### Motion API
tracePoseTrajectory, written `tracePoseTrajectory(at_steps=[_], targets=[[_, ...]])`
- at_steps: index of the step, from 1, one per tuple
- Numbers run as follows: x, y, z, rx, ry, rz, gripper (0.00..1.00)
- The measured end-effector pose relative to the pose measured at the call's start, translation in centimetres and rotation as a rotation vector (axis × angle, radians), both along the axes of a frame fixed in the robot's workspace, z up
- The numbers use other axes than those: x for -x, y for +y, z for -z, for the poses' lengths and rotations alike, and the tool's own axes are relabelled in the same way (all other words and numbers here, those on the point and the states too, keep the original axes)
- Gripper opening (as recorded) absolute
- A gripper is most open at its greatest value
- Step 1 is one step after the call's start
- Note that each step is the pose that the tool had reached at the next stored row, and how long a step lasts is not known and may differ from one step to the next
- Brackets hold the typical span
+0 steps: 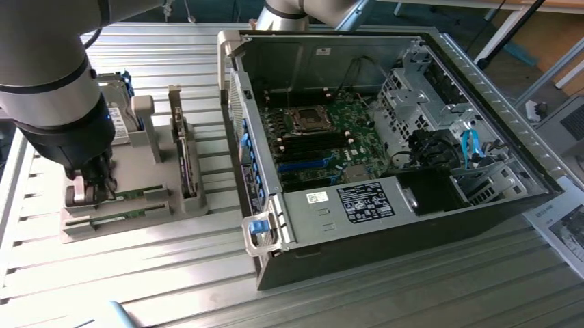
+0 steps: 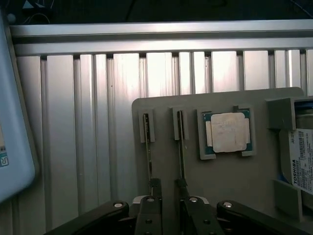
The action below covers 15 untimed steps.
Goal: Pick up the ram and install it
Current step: 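Pick up the ram and move it above insertion slot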
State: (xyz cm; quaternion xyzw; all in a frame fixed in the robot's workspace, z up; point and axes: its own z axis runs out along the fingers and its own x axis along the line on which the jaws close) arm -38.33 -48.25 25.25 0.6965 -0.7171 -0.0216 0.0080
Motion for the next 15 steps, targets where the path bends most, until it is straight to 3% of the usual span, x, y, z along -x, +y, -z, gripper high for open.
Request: tracePoseTrajectory(at_steps=[6, 15], targets=[[0.0, -0.05, 1.37, 0.0000, 0.0001, 0.000, 0.25], [0.0, -0.08, 1.83, 0.0001, 0.0000, 0.000, 0.25]])
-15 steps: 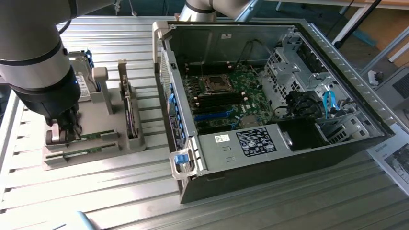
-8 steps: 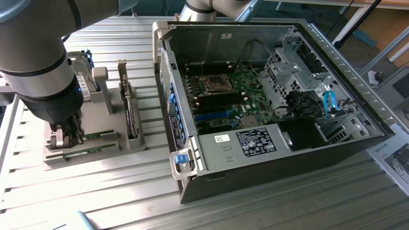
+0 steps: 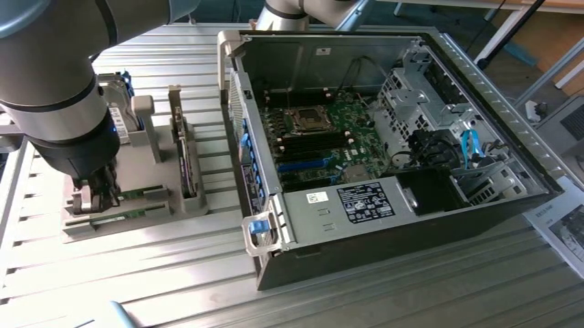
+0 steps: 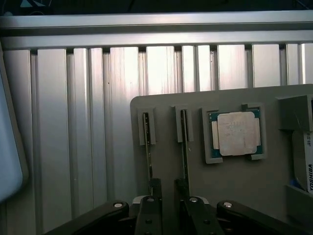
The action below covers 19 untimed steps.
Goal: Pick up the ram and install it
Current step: 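Pick up the ram and move it above insertion slot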
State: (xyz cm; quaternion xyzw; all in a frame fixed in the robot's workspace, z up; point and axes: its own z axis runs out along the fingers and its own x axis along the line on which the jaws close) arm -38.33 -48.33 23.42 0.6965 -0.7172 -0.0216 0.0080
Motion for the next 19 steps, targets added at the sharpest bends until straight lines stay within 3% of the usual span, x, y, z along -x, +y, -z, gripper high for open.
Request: tracePoseTrajectory(at_steps=[4, 19], targets=[[0.0, -0.69, 0.00, 0.0003, 0.0001, 0.000, 0.25], [0.0, -0.80, 1.09, 0.0006, 0.0003, -0.003, 0.25]])
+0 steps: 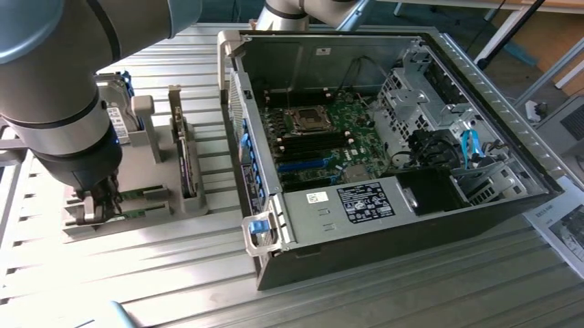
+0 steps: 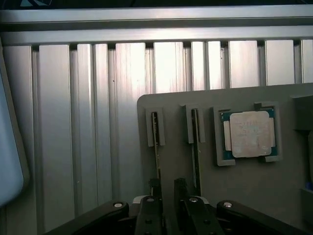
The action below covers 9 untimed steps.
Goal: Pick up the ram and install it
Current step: 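Pick up the ram and move it above insertion slot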
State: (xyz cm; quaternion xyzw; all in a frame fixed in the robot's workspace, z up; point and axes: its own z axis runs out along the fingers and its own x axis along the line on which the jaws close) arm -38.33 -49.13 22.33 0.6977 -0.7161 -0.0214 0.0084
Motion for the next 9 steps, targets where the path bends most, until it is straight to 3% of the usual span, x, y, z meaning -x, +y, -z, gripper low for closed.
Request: tracePoseTrajectory(at_steps=[9], targets=[[-0.36, 0.00, 0.02, -0.0002, -0.0003, -0.001, 0.25]])
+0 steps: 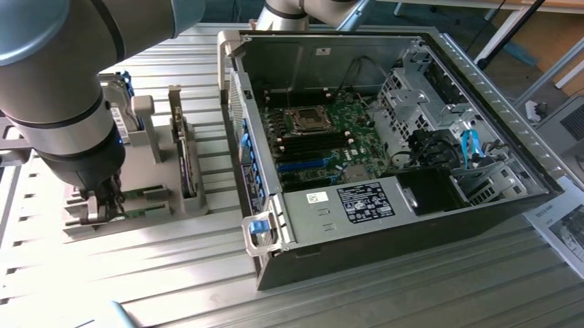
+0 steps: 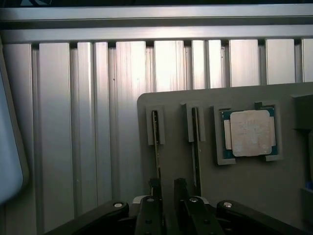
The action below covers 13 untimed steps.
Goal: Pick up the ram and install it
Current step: 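Pick up the ram and move it above insertion slot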
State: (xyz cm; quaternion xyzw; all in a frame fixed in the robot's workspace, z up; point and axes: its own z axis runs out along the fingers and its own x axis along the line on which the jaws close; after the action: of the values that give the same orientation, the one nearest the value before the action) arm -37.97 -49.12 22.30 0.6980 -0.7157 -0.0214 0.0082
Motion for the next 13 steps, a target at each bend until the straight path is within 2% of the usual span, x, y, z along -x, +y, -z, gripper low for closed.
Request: tracePoseTrajectory(at_steps=[5, 13], targets=[[-0.68, 0.00, 0.00, -0.0001, -0.0001, 0.000, 0.25], [-0.73, -0.01, 0.20, 0.0000, 0.0000, 0.000, 0.25]])
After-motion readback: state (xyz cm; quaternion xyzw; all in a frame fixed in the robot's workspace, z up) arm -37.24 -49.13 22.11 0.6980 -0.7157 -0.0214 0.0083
